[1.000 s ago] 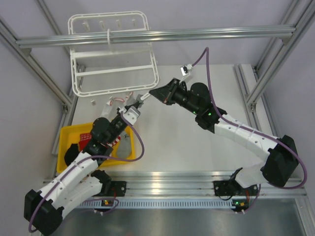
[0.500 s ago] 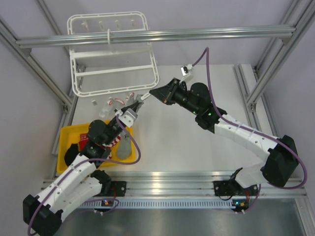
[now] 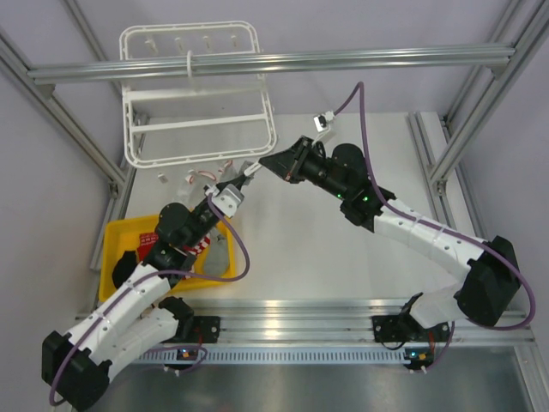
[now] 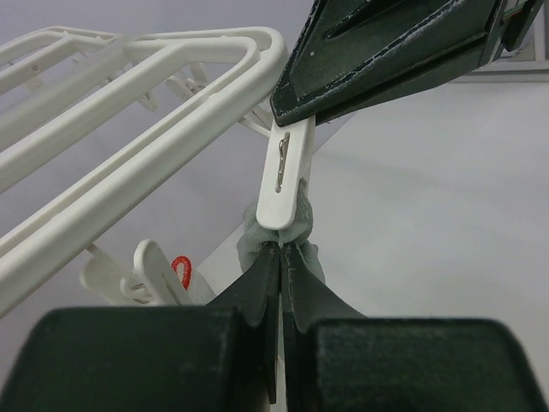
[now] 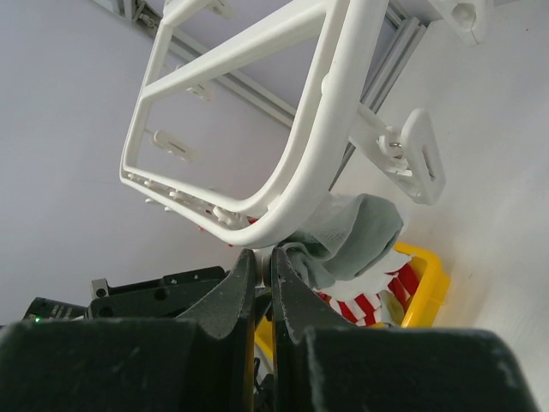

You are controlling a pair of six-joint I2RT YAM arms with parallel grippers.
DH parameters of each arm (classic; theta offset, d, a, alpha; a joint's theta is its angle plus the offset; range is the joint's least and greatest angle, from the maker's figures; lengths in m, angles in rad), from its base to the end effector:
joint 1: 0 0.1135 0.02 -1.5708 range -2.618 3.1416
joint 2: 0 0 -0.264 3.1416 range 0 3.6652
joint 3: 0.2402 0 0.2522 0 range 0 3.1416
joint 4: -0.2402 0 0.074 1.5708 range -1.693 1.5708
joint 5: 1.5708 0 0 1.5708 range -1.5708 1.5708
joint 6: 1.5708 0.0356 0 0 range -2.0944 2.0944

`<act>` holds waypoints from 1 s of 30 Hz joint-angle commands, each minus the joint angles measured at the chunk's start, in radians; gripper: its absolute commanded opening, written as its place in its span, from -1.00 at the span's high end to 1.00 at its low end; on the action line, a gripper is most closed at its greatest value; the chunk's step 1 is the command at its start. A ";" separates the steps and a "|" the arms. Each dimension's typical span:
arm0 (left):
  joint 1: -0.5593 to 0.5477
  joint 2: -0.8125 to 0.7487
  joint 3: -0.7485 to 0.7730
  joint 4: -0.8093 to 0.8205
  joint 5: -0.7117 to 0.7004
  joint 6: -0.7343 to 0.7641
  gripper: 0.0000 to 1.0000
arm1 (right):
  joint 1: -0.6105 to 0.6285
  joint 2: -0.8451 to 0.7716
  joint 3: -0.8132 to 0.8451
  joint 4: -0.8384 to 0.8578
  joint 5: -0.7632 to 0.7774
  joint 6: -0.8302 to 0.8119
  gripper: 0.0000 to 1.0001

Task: Clip the socks to the hanger
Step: Clamp the sock onto the hanger.

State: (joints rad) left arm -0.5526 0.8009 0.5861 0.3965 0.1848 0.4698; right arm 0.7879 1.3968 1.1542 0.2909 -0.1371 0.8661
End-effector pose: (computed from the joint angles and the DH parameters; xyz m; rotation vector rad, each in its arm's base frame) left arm 0.1630 -0.1082 0.3291 0.8128 1.1338 -0.1973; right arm 0.2333 0.2414 0.3782 -0.0559 1.7018 1.3907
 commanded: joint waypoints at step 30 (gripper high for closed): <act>-0.003 -0.101 0.061 -0.076 -0.054 -0.066 1.00 | -0.003 -0.051 0.000 0.051 -0.027 -0.073 -0.41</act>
State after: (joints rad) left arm -0.5526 0.7425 0.6098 0.3408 0.1722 0.4335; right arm 0.7891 1.3956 1.1584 0.2996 -0.1406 0.8249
